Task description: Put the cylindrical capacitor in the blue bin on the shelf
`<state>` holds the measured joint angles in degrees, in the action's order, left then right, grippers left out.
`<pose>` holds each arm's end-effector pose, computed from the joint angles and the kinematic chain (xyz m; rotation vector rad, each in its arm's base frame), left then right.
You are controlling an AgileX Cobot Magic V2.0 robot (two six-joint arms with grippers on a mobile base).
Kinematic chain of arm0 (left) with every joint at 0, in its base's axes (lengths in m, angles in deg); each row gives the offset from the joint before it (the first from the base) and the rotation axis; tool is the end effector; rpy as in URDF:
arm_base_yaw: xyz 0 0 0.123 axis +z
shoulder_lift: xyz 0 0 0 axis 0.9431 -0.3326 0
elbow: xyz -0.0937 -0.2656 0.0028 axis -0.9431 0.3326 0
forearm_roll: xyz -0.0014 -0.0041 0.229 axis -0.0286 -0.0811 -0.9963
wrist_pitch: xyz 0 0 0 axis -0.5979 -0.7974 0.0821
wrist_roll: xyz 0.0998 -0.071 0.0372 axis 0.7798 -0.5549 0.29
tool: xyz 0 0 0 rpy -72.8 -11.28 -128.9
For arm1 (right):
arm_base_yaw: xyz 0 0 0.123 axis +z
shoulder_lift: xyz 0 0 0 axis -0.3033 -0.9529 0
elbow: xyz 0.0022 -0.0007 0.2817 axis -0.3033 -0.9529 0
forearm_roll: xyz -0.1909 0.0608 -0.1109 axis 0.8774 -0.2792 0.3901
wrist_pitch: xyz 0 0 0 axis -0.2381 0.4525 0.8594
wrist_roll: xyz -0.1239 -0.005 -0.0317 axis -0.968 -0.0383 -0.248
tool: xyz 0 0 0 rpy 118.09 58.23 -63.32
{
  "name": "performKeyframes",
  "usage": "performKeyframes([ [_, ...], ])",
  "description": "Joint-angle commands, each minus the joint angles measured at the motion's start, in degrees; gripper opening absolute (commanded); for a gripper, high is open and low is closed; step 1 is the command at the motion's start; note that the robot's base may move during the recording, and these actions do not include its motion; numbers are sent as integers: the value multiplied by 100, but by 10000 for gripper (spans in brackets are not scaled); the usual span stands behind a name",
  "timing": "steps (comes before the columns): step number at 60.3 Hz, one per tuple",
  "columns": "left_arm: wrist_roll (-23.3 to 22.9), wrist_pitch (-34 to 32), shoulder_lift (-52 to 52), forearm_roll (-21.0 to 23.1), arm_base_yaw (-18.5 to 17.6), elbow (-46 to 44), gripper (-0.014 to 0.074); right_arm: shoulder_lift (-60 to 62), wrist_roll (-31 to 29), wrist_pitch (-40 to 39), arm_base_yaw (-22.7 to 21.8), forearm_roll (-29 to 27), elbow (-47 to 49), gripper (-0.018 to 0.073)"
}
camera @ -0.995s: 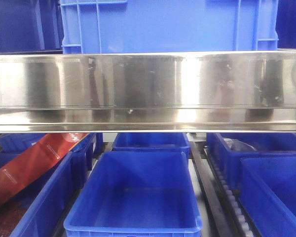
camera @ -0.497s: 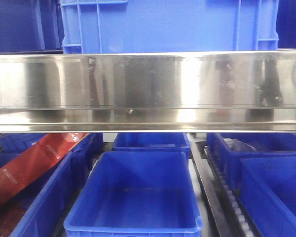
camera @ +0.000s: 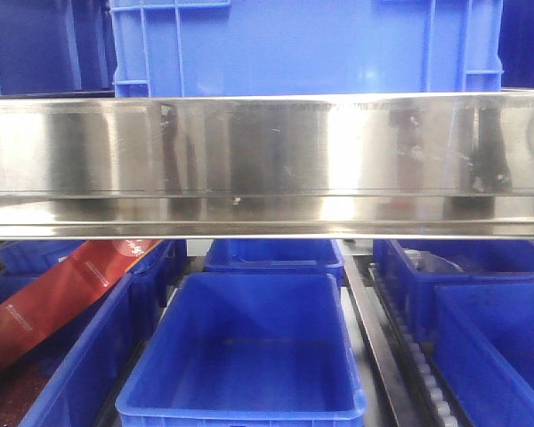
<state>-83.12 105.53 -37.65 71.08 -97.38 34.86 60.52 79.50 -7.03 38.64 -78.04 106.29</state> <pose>0.1054 -0.0513 0.3297 0.4532 1.8476 -0.2896 0.0953 0.0417 0.3174 -0.3350 1.6102 0.3040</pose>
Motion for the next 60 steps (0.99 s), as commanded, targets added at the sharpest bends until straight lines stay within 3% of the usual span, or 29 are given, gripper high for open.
performKeyframes([
  [1, 0, -436, 260, -17, 306, 220, -111, 26, -16, -130, 9, 14, -1, -162],
  [13, 0, -1983, 1365, -52, 1159, 1586, -111, 26, -16, -130, 9, 14, -1, -162],
  [24, 0, -2433, 2599, -15, 1742, 2865, -111, 26, -16, -130, 9, 14, -1, -162],
  [34, 0, -2686, 3033, 44, 1884, 3790, -111, 26, -16, -130, 9, 14, -1, -162],
  [37, 0, -2834, 3033, 45, 1896, 3790, -111, 39, -16, -132, 9, 14, -1, -162],
  [40, 0, -2431, 3033, 58, 1896, 3790, -111, 39, -16, -132, 9, 14, -1, -162],
  [45, 0, -2333, 3033, 75, 1896, 3790, -111, 38, -16, -142, 9, 14, -1, -162],
  [60, 0, -2513, 3033, 75, 1908, 3790, -111, 38, -16, -153, 9, 14, -1, -162],
])
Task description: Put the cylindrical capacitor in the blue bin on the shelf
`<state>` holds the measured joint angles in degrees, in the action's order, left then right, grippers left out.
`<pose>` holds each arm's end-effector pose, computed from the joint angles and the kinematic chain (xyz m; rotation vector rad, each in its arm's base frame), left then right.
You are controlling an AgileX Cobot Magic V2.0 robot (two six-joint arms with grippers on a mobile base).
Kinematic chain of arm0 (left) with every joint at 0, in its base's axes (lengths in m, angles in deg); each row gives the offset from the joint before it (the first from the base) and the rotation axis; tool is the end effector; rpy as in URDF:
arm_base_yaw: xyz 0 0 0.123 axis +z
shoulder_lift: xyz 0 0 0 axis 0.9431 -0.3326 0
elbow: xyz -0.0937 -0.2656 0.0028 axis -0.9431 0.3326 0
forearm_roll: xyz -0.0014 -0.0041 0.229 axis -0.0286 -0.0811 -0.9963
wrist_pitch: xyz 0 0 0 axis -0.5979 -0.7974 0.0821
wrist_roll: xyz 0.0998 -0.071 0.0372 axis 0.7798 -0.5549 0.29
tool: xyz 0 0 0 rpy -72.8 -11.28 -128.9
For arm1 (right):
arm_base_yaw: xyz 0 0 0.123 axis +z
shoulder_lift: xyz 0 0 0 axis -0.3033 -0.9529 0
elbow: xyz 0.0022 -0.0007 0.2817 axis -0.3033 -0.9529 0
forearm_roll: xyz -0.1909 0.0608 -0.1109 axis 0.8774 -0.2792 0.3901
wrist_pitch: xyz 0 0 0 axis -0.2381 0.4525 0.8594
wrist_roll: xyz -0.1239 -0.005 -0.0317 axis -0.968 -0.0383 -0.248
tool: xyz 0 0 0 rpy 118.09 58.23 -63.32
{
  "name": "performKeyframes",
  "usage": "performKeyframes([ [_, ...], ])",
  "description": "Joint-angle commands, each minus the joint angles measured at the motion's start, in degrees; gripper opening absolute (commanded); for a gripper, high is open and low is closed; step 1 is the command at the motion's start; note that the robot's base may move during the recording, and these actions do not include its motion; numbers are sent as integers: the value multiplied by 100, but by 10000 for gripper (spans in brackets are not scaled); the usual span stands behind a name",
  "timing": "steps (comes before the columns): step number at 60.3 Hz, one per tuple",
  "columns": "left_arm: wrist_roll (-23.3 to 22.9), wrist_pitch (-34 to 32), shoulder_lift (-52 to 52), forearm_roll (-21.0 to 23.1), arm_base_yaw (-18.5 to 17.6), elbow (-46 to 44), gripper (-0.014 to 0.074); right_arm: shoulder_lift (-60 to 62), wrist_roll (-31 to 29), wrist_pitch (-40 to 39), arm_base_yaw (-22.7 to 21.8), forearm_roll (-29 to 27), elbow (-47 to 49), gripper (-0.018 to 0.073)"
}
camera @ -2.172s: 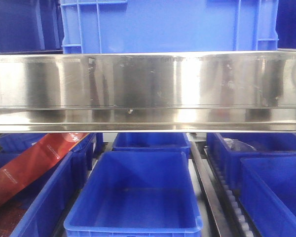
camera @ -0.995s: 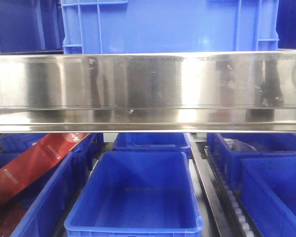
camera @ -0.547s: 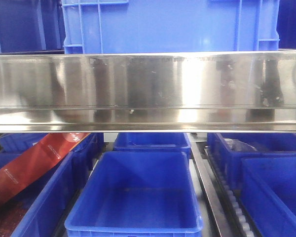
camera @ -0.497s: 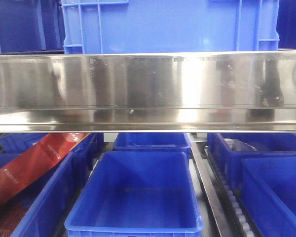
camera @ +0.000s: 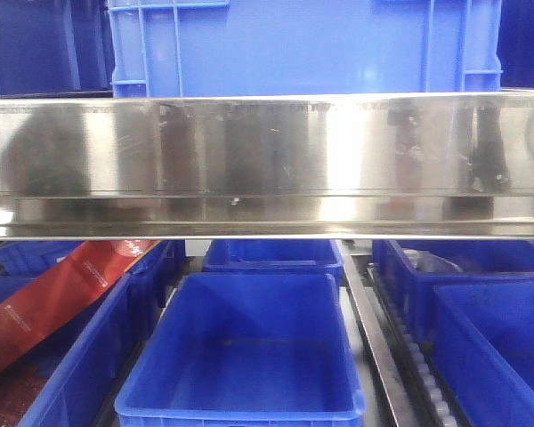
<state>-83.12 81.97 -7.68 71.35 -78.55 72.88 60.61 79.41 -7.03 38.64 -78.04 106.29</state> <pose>0.0736 -0.0100 0.1987 0.1285 1.6170 -0.0879 0.0950 0.0416 0.3176 -0.3360 1.6083 0.3029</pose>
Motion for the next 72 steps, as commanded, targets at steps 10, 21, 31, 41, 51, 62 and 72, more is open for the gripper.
performKeyframes([
  [10, 0, -256, 37, 48, 25, -12, -111, 28, -7, -153, 9, 14, -1, -162],
  [21, 0, -264, 37, 48, 25, -12, -111, 28, -7, -153, 9, 14, -1, -162],
  [31, 0, -264, 37, 48, 25, -12, -111, 28, -7, -153, 9, 14, -1, -162],
  [41, 0, -264, 37, 48, 25, -12, -111, 28, -7, -153, 9, 14, -1, -162],
  [51, 0, -264, 37, 48, 25, -12, -111, 28, -7, -269, 9, 26, -28, -162],
  [62, 0, -264, 37, 48, 25, -12, -111, 134, 288, -721, -693, 136, -456, -162],
  [72, 0, -264, 37, 48, 25, -12, -111, 717, 552, -910, -1620, 191, -1207, -162],
])
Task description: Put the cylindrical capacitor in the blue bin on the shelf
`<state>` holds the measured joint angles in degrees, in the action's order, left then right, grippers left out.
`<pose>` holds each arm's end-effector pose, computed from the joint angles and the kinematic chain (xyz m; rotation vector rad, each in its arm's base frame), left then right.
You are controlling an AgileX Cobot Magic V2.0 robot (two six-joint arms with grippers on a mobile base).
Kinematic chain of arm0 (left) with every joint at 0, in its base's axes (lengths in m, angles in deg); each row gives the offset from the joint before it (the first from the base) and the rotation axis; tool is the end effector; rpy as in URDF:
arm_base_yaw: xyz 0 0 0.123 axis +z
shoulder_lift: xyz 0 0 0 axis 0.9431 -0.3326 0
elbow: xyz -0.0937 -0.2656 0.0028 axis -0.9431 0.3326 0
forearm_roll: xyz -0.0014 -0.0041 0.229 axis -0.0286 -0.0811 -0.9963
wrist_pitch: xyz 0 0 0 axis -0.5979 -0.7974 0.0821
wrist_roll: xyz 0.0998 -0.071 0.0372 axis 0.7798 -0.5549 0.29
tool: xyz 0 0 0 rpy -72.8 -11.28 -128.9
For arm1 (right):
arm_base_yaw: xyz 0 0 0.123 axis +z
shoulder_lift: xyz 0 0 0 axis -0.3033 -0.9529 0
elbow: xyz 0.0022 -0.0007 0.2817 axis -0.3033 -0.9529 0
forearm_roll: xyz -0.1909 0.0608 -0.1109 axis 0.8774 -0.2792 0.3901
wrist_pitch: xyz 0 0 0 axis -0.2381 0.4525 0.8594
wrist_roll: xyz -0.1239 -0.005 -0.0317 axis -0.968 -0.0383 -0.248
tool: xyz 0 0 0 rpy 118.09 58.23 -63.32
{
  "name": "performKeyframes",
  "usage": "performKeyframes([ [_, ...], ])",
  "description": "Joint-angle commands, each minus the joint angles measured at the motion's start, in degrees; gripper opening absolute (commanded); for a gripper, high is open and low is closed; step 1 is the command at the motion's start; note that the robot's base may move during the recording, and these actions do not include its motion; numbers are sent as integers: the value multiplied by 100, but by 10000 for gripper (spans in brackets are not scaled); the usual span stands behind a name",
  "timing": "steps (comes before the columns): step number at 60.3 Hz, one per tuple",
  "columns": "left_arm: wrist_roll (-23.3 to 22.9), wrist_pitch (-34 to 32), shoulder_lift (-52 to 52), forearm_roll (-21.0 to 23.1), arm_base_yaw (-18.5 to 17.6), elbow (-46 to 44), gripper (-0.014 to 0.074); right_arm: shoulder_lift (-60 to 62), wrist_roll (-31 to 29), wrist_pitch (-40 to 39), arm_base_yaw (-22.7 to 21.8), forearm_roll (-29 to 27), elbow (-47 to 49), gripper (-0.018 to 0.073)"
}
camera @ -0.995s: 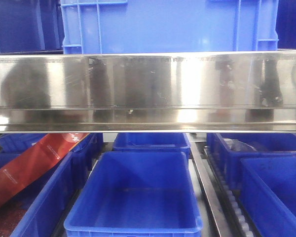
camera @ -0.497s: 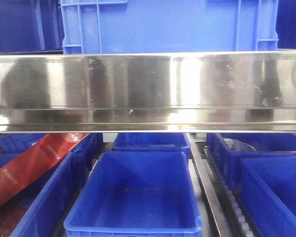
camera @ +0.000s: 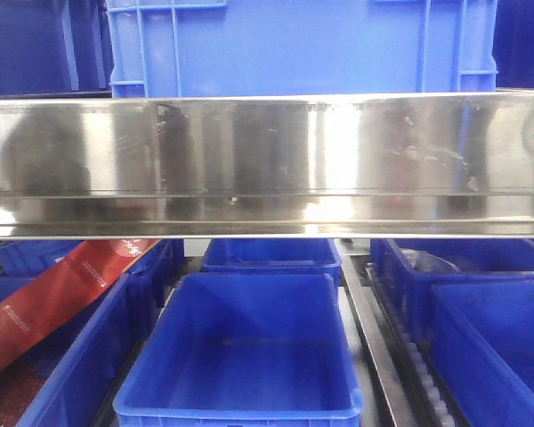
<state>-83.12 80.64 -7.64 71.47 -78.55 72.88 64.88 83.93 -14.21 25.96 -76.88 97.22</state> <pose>0.0737 -0.0101 0.2017 0.1256 1.5933 -0.0909 0.0973 0.0163 0.2855 -0.0867 1.5949 0.1655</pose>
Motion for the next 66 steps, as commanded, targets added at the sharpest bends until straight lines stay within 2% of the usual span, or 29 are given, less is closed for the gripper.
performKeyframes([
  [1, 0, -131, 33, 36, 25, -12, -111, 360, 99, -191, -451, 74, -399, -162],
  [8, 0, -131, 33, 36, 25, -12, -111, 934, 99, -203, -865, 112, -888, -162],
  [16, 0, -131, 33, 36, 25, -12, -111, 1624, 99, -203, -1049, 124, -1432, -162],
  [24, 0, -131, 33, 36, 25, -12, -111, 1771, 99, -313, -1057, 243, -1777, -162],
  [66, 0, -131, 33, 36, 25, -12, -111, 1771, 99, -273, -1057, 327, -1777, -162],
])
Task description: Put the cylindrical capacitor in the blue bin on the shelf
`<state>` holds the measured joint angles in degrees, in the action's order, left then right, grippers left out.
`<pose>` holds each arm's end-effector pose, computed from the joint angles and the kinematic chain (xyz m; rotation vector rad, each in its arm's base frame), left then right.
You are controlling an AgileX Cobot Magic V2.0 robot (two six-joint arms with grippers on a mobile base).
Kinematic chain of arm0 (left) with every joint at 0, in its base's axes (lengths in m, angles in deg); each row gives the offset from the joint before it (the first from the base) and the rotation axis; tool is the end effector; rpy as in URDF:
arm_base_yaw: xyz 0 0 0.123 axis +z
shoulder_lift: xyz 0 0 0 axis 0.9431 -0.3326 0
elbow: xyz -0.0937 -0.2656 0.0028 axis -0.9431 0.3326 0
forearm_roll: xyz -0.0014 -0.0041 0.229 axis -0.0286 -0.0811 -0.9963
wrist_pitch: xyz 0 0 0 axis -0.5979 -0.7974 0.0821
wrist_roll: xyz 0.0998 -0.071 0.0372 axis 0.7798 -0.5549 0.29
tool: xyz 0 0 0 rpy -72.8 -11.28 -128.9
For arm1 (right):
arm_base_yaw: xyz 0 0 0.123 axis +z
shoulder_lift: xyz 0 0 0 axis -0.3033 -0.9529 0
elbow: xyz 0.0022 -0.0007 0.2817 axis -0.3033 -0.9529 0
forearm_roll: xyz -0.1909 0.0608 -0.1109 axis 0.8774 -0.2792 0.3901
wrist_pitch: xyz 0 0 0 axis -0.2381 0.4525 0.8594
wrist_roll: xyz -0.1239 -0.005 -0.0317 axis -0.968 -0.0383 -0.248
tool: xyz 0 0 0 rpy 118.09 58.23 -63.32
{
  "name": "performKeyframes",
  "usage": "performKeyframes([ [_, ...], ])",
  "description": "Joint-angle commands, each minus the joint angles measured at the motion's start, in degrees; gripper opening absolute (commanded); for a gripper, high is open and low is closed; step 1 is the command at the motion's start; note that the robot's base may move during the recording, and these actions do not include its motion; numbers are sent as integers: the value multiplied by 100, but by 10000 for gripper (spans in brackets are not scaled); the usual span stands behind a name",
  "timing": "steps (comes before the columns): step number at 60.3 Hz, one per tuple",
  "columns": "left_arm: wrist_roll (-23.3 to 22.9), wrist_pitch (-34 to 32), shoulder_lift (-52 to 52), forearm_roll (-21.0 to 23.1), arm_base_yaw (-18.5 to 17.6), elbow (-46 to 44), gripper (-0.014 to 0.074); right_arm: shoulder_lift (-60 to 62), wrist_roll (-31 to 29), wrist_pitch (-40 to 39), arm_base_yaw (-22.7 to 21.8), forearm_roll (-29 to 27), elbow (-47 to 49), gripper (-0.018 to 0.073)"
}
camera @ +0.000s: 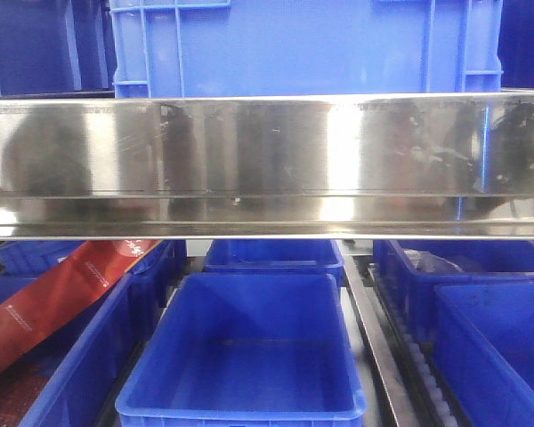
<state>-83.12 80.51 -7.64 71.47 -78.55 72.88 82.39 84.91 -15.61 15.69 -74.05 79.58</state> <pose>0.0737 -0.0101 0.2020 0.1254 1.5910 -0.0910 0.0739 -0.0015 0.2056 0.0363 1.5729 -0.0051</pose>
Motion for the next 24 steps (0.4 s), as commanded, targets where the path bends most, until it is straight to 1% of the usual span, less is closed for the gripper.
performKeyframes([
  [1, 0, -118, 33, 36, 25, -12, -111, 20, 1, -133, -30, 44, -13, -162],
  [24, 0, -118, 33, 36, 25, -12, -111, 20, 1, -133, -30, 44, -13, -162],
])
